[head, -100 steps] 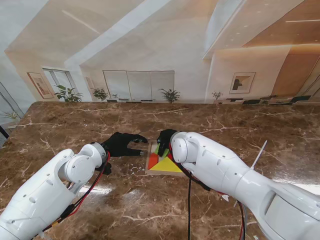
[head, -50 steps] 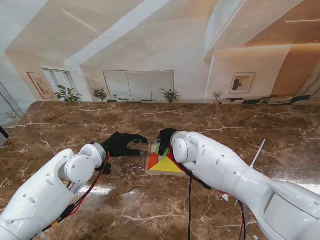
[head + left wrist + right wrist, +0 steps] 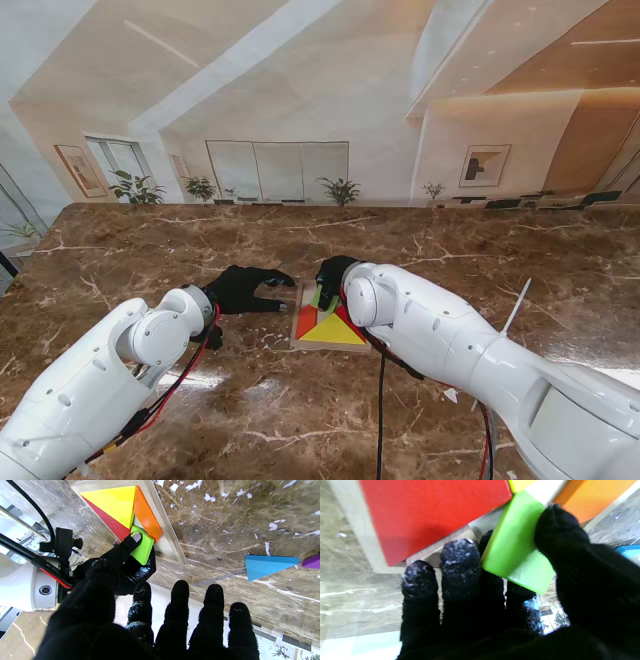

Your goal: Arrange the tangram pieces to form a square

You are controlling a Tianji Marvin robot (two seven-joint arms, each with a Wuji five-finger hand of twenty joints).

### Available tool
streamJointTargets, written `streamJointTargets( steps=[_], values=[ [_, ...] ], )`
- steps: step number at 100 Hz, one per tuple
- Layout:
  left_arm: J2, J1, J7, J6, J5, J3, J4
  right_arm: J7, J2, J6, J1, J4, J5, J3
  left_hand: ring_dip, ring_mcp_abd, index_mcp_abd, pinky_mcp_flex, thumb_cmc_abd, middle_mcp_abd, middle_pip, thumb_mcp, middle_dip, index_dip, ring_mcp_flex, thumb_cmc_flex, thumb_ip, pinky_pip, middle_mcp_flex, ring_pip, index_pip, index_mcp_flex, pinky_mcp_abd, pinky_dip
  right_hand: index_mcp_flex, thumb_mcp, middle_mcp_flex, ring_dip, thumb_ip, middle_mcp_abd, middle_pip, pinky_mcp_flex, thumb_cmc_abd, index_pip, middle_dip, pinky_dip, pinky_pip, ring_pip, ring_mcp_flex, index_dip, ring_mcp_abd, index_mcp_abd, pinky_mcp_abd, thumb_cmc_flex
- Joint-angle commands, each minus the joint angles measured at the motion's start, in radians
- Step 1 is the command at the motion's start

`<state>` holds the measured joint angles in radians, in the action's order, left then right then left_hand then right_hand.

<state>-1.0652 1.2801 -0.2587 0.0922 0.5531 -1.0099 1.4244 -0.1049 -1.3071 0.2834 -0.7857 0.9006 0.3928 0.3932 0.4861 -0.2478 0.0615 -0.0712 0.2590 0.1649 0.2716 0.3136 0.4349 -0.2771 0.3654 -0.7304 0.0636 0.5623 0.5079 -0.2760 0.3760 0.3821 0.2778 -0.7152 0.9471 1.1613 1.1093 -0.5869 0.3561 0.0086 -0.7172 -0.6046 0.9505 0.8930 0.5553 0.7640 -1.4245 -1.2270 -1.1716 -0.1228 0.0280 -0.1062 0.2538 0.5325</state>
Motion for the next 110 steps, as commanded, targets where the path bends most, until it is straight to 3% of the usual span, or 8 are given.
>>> streamJointTargets(
  steps=[1, 50, 65, 68, 79, 85, 110],
  values=[
    [0.001, 0.002, -0.001, -0.002, 0.0, 0.002, -0.006, -0.007, 0.001, 0.003, -0.008, -0.011, 0.003, -0.001, 0.009, 0.007, 0.012, -0.009, -0.029, 0.008, 0.009, -0.021, 0.015, 0.02, -0.01, -0.027, -0.018, -0.018, 0.019, -0.005, -0.006, 0.008, 0.004, -0.033, -0.014, 0.03, -0.026, -0.006, -0.013, 0.01, -0.011, 0.015, 0.003, -0.003, -0.006, 0.019, -0.057, -0.037, 0.0, -0.014, -0.023, 0.006, -0.001, -0.027],
    [0.0, 0.0, 0.001, 0.001, 0.0, 0.006, -0.008, -0.006, 0.021, 0.009, -0.013, 0.013, 0.04, 0.003, 0.01, 0.008, 0.012, -0.009, -0.029, 0.011, 0.016, -0.022, 0.023, 0.019, -0.009, -0.029, -0.019, -0.017, 0.026, -0.008, -0.005, 0.01, 0.004, -0.034, -0.008, 0.038, -0.05, -0.005, -0.036, 0.012, -0.021, 0.019, 0.004, -0.058, -0.017, 0.02, -0.056, -0.039, 0.008, -0.045, -0.024, 0.023, -0.001, -0.06],
    [0.0, 0.001, 0.003, 0.0, 0.0, 0.005, -0.008, -0.002, 0.02, 0.007, -0.011, 0.009, 0.046, -0.001, 0.011, 0.008, 0.012, -0.009, -0.029, 0.011, 0.017, -0.022, 0.024, 0.02, -0.008, -0.028, -0.019, -0.017, 0.027, -0.01, -0.006, 0.01, 0.004, -0.034, -0.017, 0.049, -0.067, -0.005, -0.075, 0.014, -0.026, 0.02, -0.008, -0.107, -0.02, 0.021, -0.056, -0.041, 0.011, -0.074, -0.026, 0.039, -0.001, -0.08],
    [0.0, 0.001, 0.003, 0.0, 0.0, 0.005, -0.008, -0.001, 0.02, 0.007, -0.011, 0.009, 0.047, -0.001, 0.011, 0.007, 0.012, -0.009, -0.029, 0.012, 0.017, -0.022, 0.024, 0.019, -0.009, -0.028, -0.019, -0.017, 0.027, -0.01, -0.005, 0.01, 0.004, -0.034, -0.013, 0.045, -0.07, -0.003, -0.093, 0.015, -0.03, 0.021, -0.012, -0.14, -0.024, 0.022, -0.056, -0.043, 0.011, -0.117, -0.026, 0.043, -0.002, -0.083],
    [0.0, 0.0, 0.003, 0.0, 0.0, 0.005, -0.009, 0.0, 0.021, 0.007, -0.01, 0.008, 0.051, -0.003, 0.011, 0.007, 0.011, -0.009, -0.029, 0.011, 0.017, -0.022, 0.025, 0.019, -0.008, -0.029, -0.019, -0.017, 0.027, -0.011, -0.005, 0.01, 0.003, -0.034, -0.021, 0.056, -0.081, -0.003, -0.134, 0.017, -0.033, 0.023, -0.02, -0.162, -0.025, 0.022, -0.055, -0.043, 0.014, -0.136, -0.026, 0.053, -0.002, -0.096],
    [0.0, 0.0, 0.003, 0.0, -0.001, 0.005, -0.009, 0.001, 0.022, 0.007, -0.009, 0.008, 0.055, -0.004, 0.011, 0.007, 0.013, -0.009, -0.029, 0.011, 0.017, -0.022, 0.026, 0.02, -0.008, -0.029, -0.019, -0.017, 0.027, -0.011, -0.006, 0.01, 0.003, -0.034, -0.028, 0.058, -0.088, -0.003, -0.177, 0.019, -0.035, 0.024, -0.024, -0.188, -0.026, 0.023, -0.055, -0.043, 0.016, -0.179, -0.027, 0.059, -0.003, -0.104],
    [0.0, 0.0, 0.003, 0.0, -0.001, 0.005, -0.009, 0.0, 0.025, 0.01, -0.008, 0.009, 0.065, -0.008, 0.011, 0.008, 0.012, -0.008, -0.028, 0.014, 0.019, -0.022, 0.028, 0.019, -0.008, -0.03, -0.019, -0.016, 0.03, -0.012, -0.005, 0.01, 0.003, -0.034, -0.071, 0.054, -0.104, -0.004, -0.18, 0.021, -0.037, 0.03, -0.03, -0.207, -0.025, 0.024, -0.055, -0.045, 0.021, -0.191, -0.027, 0.071, -0.005, -0.11]
  ],
)
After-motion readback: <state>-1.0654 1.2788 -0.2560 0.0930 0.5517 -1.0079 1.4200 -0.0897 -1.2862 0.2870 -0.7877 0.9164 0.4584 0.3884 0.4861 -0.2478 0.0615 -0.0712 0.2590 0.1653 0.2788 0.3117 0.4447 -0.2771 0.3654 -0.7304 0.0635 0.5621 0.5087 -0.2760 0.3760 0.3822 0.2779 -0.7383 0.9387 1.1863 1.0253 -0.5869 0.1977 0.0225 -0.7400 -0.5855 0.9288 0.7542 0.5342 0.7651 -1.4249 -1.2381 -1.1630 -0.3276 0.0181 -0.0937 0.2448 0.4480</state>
